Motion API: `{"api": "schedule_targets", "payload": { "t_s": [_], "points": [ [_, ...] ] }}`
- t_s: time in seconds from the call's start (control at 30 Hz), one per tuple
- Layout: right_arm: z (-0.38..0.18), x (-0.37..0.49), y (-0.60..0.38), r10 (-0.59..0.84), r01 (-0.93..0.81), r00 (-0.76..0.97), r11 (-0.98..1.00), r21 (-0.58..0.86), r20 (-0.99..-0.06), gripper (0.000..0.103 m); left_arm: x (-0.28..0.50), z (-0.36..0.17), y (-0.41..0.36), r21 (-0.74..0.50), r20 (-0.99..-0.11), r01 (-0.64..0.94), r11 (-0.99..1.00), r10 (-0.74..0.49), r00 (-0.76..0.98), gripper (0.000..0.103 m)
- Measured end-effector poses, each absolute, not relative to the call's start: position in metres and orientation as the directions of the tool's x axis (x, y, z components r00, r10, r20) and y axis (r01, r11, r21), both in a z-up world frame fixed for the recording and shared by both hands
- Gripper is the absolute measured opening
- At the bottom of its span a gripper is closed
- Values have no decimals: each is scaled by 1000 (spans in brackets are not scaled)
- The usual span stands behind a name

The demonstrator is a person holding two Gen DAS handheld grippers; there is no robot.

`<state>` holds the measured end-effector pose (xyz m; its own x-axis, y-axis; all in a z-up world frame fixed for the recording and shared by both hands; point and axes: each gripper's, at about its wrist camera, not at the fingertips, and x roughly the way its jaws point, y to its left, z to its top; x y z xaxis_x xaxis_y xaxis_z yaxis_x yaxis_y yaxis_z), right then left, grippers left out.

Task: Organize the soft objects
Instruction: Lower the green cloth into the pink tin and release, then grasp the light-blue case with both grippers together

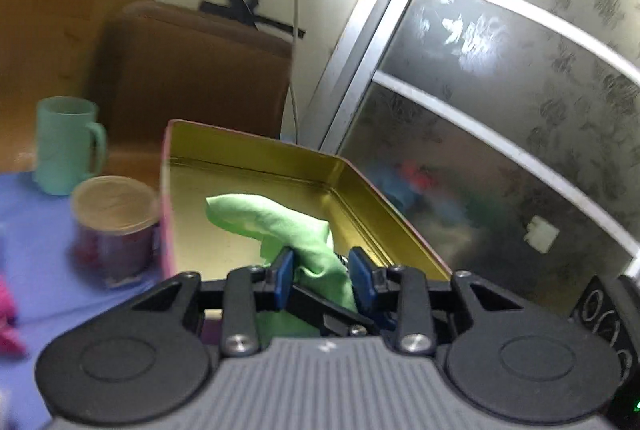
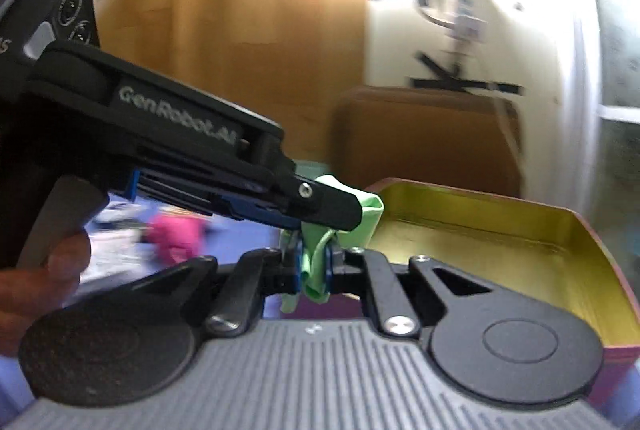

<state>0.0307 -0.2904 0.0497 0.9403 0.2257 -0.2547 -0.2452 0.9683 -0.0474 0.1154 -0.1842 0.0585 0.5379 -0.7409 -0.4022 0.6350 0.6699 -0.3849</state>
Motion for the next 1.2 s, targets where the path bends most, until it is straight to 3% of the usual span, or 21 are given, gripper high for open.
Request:
{"api": "schedule_targets", "payload": {
  "t_s": [0.1, 0.17, 0.2, 0.23, 0.3, 0.57, 0.67, 0.83, 0.97, 1.07, 1.13, 1.2],
  "points": [
    [45, 54, -313, 176, -193, 932, 981, -23, -315, 18, 132, 46, -210, -354, -459, 595, 722, -688, 562, 44],
    [39, 71, -319, 142, -160, 925, 987, -22, -354, 36, 139, 40, -219, -343, -488, 570, 747, -660, 571, 44],
    [36, 76, -321, 118, -134, 922, 991, -18, -368, 57, 138, 38, -215, -344, -494, 561, 753, -653, 574, 44],
    [34, 79, -324, 98, -109, 923, 994, -9, -371, 71, 135, 38, -214, -345, -494, 555, 757, -649, 579, 46],
    [32, 77, -329, 75, -71, 932, 997, 23, -356, 83, 127, 42, -204, -337, -476, 562, 755, -652, 590, 51],
    [42, 37, -327, 68, -52, 981, 994, 92, -184, 83, 67, 51, -97, -380, -344, 517, 767, -636, 690, 53],
    [47, 37, -303, 177, -167, 970, 983, 72, -169, 73, 48, 38, -37, -387, -352, 422, 820, -555, 754, 54],
    [44, 60, -239, 452, -445, 843, 890, 95, -292, 57, 18, 10, 65, -395, -412, 163, 904, -333, 848, 54],
    [37, 82, -166, 602, -595, 692, 788, 158, -398, 57, 6, -3, 132, -440, -431, -33, 897, -179, 884, 54],
    [32, 91, -107, 679, -693, 574, 700, 170, -457, 61, 1, -8, 169, -511, -431, -123, 851, -130, 893, 54],
    [29, 103, -71, 696, -738, 526, 659, 144, -489, 76, 1, -10, 184, -535, -430, -150, 831, -115, 895, 54],
    [24, 114, -39, 691, -771, 496, 629, 100, -526, 80, -3, -11, 193, -541, -432, -166, 825, -103, 896, 54]
  ]
}}
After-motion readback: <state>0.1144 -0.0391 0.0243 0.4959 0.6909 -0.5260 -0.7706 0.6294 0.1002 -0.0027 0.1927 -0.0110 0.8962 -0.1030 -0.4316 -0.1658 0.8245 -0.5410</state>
